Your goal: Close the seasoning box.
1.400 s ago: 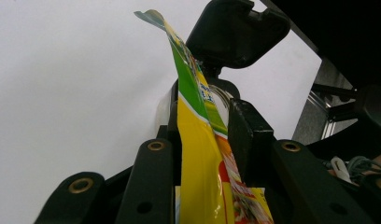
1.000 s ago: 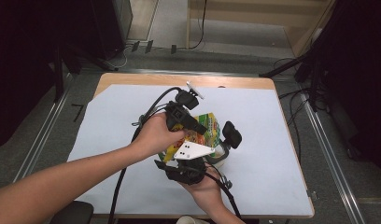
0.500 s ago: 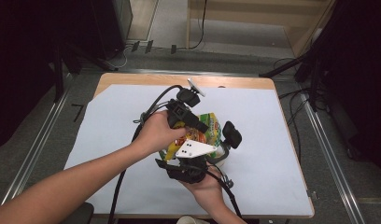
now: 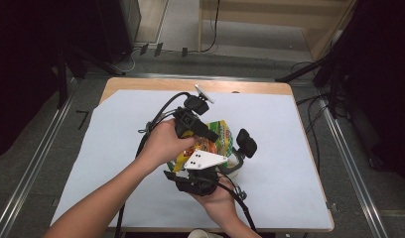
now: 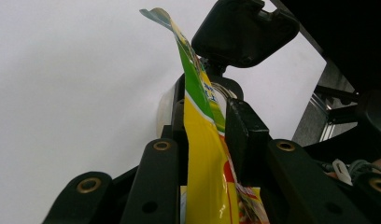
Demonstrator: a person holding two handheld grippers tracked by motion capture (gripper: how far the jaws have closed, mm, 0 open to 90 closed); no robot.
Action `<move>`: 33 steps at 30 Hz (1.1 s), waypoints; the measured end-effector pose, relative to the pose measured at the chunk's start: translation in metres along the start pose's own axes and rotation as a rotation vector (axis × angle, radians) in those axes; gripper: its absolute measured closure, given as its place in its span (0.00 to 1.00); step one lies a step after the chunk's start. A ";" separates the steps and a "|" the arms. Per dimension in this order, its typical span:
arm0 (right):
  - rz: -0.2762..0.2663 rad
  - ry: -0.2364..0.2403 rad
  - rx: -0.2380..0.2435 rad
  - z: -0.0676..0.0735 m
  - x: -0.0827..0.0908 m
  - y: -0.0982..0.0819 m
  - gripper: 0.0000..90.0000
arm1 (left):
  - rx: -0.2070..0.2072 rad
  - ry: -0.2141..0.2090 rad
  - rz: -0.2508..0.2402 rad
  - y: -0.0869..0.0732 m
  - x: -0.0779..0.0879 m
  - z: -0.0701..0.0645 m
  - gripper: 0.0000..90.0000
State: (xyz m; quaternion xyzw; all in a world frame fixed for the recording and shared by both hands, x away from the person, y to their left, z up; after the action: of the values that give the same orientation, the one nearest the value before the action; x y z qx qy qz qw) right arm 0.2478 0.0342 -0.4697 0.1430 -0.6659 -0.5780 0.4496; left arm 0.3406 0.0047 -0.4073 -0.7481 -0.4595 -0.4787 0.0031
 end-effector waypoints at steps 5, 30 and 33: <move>0.008 -0.005 0.006 0.000 0.001 -0.001 0.72 | -0.009 -0.019 0.003 0.000 -0.001 0.000 0.82; 0.018 -0.017 0.030 0.001 -0.002 -0.003 0.72 | -0.032 -0.030 -0.029 -0.004 0.001 0.001 0.82; 0.018 -0.014 0.030 0.002 -0.003 -0.003 0.72 | -0.031 -0.028 -0.031 -0.003 0.002 0.001 0.82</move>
State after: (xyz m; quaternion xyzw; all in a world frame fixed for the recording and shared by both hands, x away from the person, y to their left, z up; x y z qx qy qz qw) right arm 0.2470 0.0364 -0.4733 0.1396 -0.6789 -0.5649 0.4477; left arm 0.3395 0.0084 -0.4084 -0.7475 -0.4635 -0.4753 -0.0222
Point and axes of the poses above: each handheld gripper's, and its own axes: x roughly backward along the jaws, y roughly out of its top, z roughly to its left, the point moved 8 cm from there along -x, roughly forward along the jaws, and after that the axes turned 13 degrees about -y, right-handed, at the moved point
